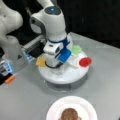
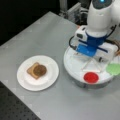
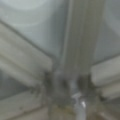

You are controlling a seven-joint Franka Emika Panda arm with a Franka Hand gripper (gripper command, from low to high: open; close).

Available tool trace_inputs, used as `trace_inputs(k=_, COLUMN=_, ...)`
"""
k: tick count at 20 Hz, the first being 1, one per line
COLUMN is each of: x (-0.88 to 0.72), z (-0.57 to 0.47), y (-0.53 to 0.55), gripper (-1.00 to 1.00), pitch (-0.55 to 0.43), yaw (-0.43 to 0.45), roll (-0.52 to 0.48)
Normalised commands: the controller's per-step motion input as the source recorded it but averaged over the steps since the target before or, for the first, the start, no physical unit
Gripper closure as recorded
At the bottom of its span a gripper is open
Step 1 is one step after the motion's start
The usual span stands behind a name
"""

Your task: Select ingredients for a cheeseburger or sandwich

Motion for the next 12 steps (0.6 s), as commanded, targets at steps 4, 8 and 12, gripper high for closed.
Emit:
trace_inputs(k=4, x=-0.22, z=-0.14, y=0.01, gripper=-1.00, pitch=-0.166, yaw=0.317, roll=-0.121)
trace_inputs(k=8, x=-0.24, z=-0.12, y=-0.02, gripper=-1.00, pitch=-0.154, yaw=0.351, roll=-0.068)
trace_inputs(k=12, x=-0.25, z=-0.12, y=-0.05, gripper=-1.00, pitch=-0.153, yaw=0.346, roll=-0.017)
